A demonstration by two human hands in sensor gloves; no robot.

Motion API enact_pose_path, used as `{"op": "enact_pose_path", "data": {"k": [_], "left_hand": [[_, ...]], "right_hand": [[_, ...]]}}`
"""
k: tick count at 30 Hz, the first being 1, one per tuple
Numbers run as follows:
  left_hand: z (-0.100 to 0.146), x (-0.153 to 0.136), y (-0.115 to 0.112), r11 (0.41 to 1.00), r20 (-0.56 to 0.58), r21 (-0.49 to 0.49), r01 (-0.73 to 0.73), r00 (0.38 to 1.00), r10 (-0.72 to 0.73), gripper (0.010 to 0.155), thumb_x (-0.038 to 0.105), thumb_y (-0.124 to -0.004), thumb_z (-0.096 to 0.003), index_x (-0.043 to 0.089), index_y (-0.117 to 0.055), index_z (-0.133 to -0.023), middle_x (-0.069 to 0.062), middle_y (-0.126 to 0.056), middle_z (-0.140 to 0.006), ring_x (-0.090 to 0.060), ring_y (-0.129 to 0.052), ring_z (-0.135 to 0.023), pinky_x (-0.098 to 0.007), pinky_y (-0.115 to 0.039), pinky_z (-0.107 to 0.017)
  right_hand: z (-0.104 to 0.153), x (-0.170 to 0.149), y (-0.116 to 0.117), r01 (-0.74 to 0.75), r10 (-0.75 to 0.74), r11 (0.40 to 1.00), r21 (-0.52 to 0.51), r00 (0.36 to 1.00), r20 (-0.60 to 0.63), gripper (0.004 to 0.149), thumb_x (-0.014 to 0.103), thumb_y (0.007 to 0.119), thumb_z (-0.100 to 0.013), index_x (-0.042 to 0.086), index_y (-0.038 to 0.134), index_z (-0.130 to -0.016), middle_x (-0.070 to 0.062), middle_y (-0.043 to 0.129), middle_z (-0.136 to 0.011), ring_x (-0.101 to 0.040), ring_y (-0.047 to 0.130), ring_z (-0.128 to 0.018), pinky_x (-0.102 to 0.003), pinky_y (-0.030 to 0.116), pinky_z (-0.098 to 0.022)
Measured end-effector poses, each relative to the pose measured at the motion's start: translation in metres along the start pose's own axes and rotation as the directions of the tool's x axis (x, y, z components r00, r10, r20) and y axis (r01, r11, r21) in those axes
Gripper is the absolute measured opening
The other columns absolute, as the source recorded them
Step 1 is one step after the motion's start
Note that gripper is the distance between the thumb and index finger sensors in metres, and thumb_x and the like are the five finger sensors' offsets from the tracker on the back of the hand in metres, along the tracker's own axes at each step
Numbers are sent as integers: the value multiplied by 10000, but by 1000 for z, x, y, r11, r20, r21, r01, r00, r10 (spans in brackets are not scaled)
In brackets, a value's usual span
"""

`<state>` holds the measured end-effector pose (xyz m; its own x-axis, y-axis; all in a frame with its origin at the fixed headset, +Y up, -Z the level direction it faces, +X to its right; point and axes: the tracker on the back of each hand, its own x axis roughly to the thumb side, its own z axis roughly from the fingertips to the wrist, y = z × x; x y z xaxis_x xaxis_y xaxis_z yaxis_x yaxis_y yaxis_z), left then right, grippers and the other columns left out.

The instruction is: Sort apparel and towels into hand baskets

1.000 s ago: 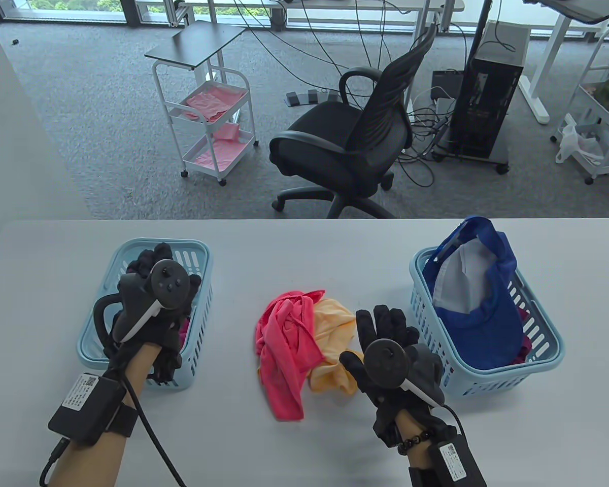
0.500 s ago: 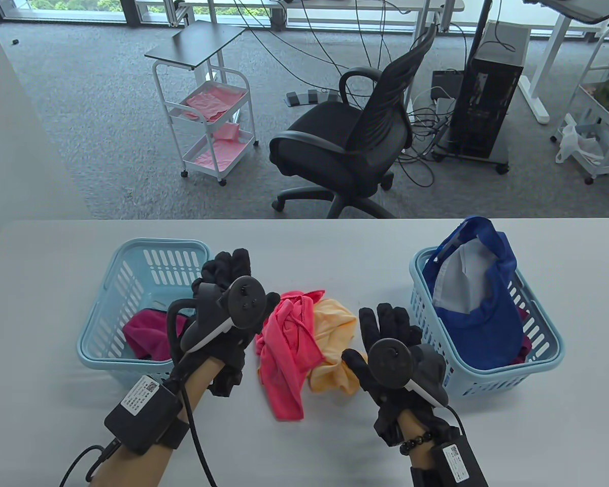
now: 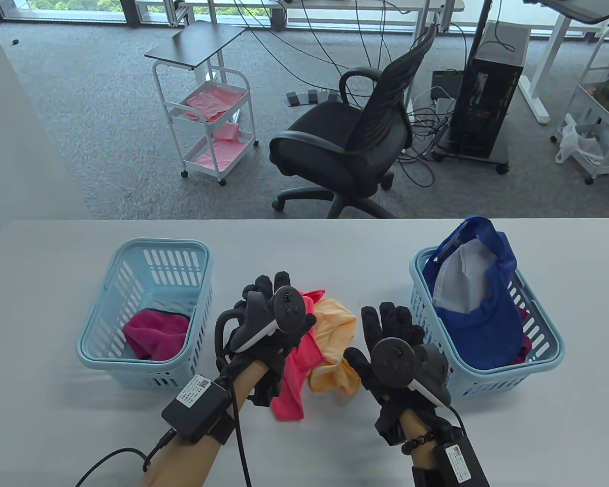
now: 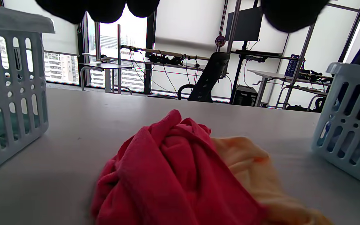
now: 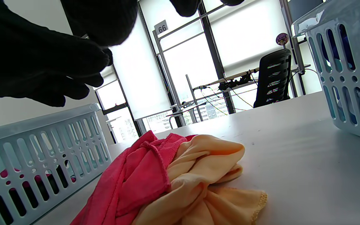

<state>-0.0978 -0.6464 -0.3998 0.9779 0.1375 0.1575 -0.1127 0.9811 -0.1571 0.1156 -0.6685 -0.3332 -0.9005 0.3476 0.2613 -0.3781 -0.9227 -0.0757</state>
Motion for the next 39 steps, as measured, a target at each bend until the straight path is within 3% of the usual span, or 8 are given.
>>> {"op": "enact_pose_path", "data": {"k": [6, 16, 24, 33, 39], "left_hand": [[-25, -7, -39, 994, -63, -97, -50, 997, 44, 875, 600, -677, -559, 201, -209, -1181, -325, -297, -1209, -651, -497, -1064, -720, -559, -735], [-49, -19, -87, 957, -19, -289, 21, 999, -27, 909, 646, -722, -494, 290, -235, -1173, -305, -219, -1211, -660, -522, -1062, -728, -609, -727], [-51, -20, -95, 986, -36, -126, 108, 993, -113, 799, 586, -779, -491, 326, -393, -1140, -199, -486, -1199, -469, -841, -987, -563, -786, -710], [-50, -25, -86, 998, -63, -38, 52, 997, -55, 602, 483, -811, -521, 382, -568, -1063, -101, -637, -1150, -398, -964, -900, -484, -886, -654], [-45, -33, -71, 1000, -76, -12, -13, 997, 12, 552, 449, -800, -537, 383, -601, -1048, -88, -658, -1140, -385, -969, -894, -469, -896, -647]], "right_hand": [[-1, -3, -1, 7, -7, 1000, -2, 1000, -4, 811, 448, 731, -550, 19, 352, -1125, -366, 228, -1118, -644, 238, -987, -806, 300, -666], [-1, -6, 0, 16, -16, 1000, 2, 1000, -5, 810, 447, 730, -551, 19, 351, -1125, -366, 227, -1117, -645, 239, -986, -805, 301, -667], [-1, -5, 1, 16, -16, 1000, 8, 1000, -4, 809, 447, 730, -551, 20, 352, -1125, -366, 228, -1118, -645, 240, -987, -805, 301, -668], [-1, -5, 0, 17, -17, 1000, 10, 1000, -5, 809, 446, 730, -551, 19, 352, -1125, -367, 227, -1117, -645, 240, -986, -804, 302, -668], [-1, -5, 0, 20, -20, 1000, 7, 1000, -5, 810, 447, 730, -551, 19, 352, -1125, -364, 225, -1118, -644, 238, -987, -804, 302, -668]]}}
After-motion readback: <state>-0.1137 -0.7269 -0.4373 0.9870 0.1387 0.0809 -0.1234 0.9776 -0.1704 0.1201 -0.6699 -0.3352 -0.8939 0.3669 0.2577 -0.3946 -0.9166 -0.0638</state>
